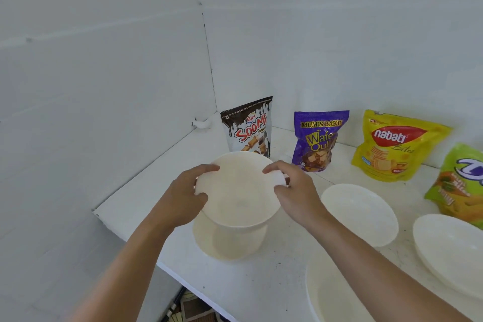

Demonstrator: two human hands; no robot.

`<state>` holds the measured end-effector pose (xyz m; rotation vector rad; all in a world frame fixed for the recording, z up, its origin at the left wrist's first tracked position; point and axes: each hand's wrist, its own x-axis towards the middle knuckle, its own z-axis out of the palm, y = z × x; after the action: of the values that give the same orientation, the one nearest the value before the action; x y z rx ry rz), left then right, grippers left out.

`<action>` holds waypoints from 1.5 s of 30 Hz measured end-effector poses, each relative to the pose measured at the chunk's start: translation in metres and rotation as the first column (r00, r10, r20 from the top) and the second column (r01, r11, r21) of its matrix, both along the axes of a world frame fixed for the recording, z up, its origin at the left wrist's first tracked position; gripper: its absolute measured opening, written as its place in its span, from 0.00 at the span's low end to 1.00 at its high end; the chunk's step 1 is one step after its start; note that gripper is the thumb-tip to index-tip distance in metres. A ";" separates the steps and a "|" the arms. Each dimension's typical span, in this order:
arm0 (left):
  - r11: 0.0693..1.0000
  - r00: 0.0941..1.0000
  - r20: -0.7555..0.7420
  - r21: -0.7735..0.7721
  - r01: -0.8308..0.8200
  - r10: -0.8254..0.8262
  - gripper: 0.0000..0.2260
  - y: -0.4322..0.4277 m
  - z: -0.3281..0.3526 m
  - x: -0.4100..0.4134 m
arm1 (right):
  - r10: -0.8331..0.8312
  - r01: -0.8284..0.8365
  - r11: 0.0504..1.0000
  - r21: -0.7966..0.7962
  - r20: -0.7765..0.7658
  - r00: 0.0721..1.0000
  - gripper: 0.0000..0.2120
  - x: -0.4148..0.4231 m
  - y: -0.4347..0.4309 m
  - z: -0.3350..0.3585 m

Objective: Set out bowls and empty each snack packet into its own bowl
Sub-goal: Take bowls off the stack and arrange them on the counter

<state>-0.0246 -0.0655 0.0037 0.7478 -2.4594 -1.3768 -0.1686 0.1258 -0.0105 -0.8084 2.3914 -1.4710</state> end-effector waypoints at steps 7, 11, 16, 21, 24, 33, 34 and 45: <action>0.989 0.973 -0.200 0.071 0.128 -0.112 0.32 0.070 0.051 -0.036 | -0.144 0.123 0.968 -0.217 -0.080 0.986 0.26 -0.019 0.076 0.043; 0.973 0.950 -0.253 0.093 0.212 -0.182 0.33 0.122 0.053 -0.063 | -0.258 0.225 0.942 -0.249 -0.108 0.960 0.26 -0.023 0.134 0.045; 0.930 0.930 -0.228 0.163 0.328 -0.288 0.32 0.195 0.032 -0.094 | -0.386 0.365 0.897 -0.248 -0.042 0.922 0.26 -0.023 0.220 0.034; 0.902 0.912 -0.188 0.172 0.396 -0.364 0.33 0.276 0.010 -0.110 | -0.496 0.490 0.853 -0.180 0.012 0.868 0.24 -0.015 0.307 0.018; 0.893 0.905 -0.180 0.175 0.414 -0.385 0.33 0.323 -0.002 -0.108 | -0.540 0.540 0.831 -0.134 0.041 0.841 0.23 -0.009 0.349 0.010; 0.909 0.932 -0.042 0.208 0.361 -0.361 0.32 0.389 -0.065 -0.078 | -0.528 0.529 0.849 0.006 0.065 0.847 0.24 0.017 0.408 -0.039; 0.907 0.928 -0.017 0.206 0.367 -0.372 0.32 0.391 -0.069 -0.074 | -0.517 0.517 0.855 0.024 0.084 0.852 0.24 0.020 0.411 -0.046; 0.921 0.915 0.129 0.132 0.366 -0.382 0.28 0.377 -0.086 -0.050 | -0.412 0.401 0.911 0.097 0.154 0.898 0.22 0.046 0.407 -0.083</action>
<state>-0.0744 0.3116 -0.0827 0.4244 -2.7772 -1.6461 -0.1224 0.5333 -0.0935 -0.1539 2.5594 -1.5190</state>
